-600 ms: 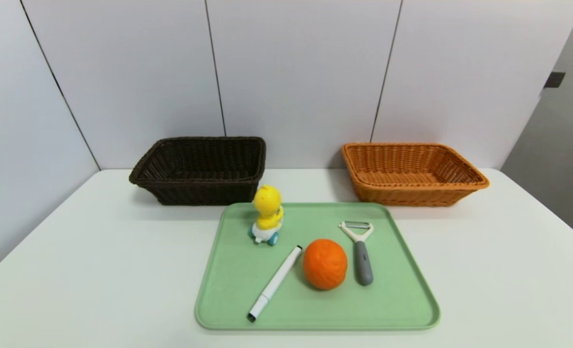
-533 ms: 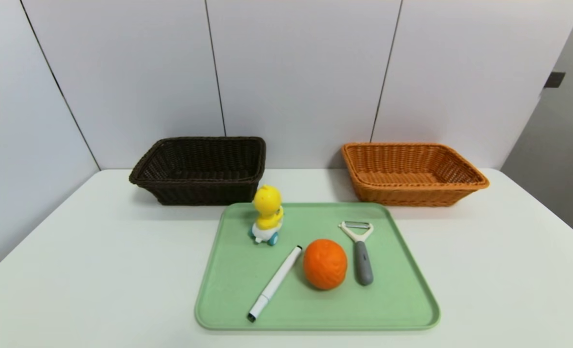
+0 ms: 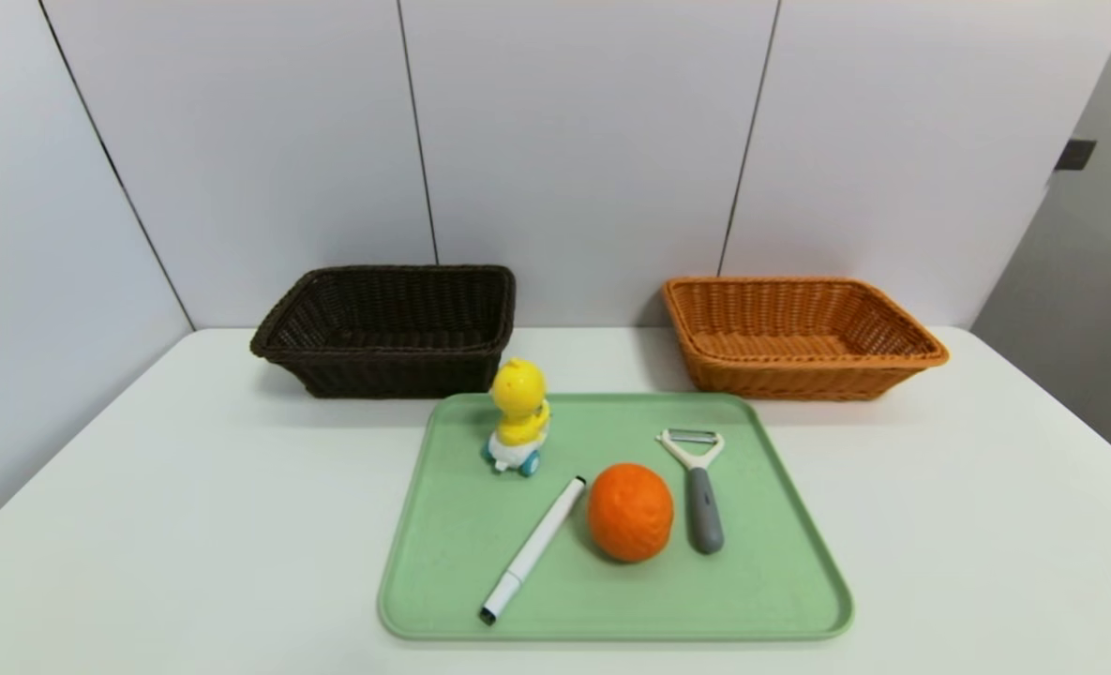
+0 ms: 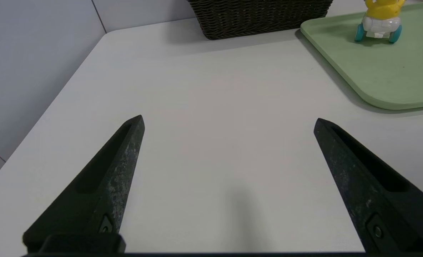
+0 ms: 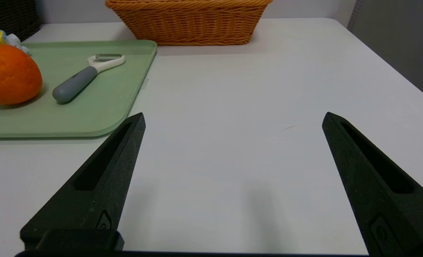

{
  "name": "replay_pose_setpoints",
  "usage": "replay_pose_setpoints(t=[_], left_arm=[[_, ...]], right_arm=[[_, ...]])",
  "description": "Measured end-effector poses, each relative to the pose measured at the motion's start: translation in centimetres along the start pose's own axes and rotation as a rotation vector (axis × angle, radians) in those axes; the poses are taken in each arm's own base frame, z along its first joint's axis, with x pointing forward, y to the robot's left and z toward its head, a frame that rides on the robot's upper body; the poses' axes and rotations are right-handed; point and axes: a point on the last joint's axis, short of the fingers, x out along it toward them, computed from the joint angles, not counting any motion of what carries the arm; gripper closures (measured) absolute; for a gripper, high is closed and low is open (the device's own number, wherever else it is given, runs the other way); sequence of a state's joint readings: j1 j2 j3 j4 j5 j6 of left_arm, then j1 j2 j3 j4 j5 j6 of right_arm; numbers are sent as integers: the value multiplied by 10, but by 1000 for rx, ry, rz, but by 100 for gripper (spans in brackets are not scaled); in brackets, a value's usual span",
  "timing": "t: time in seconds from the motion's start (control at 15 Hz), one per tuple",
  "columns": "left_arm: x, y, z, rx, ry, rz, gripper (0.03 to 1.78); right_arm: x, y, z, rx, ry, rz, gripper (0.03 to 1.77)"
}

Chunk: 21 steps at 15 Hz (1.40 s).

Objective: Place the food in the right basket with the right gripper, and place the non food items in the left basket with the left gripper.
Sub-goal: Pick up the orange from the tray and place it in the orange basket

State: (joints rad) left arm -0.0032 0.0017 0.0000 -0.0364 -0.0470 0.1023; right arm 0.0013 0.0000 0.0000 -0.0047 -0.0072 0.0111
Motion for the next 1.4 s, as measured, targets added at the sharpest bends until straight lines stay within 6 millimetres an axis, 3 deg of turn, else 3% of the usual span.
replay_pose_setpoints(t=[0.47, 0.6, 1.07, 1.27, 1.4], left_arm=[[0, 0, 0, -7, 0, 1, 12], [0, 0, 0, -20, -1, 1, 12], [0, 0, 0, -25, -1, 14, 12], [0, 0, 0, 33, 2, 13, 12], [-1, -1, -1, 115, 27, -32, 12]], right_arm=[[0, 0, 1, -21, -11, 5, 9], [-3, 1, 11, -38, -43, 28, 9], [-35, 5, 107, -58, -69, 155, 9], [-24, 6, 173, -69, -64, 168, 9], [-4, 7, 217, -75, -39, 168, 9]])
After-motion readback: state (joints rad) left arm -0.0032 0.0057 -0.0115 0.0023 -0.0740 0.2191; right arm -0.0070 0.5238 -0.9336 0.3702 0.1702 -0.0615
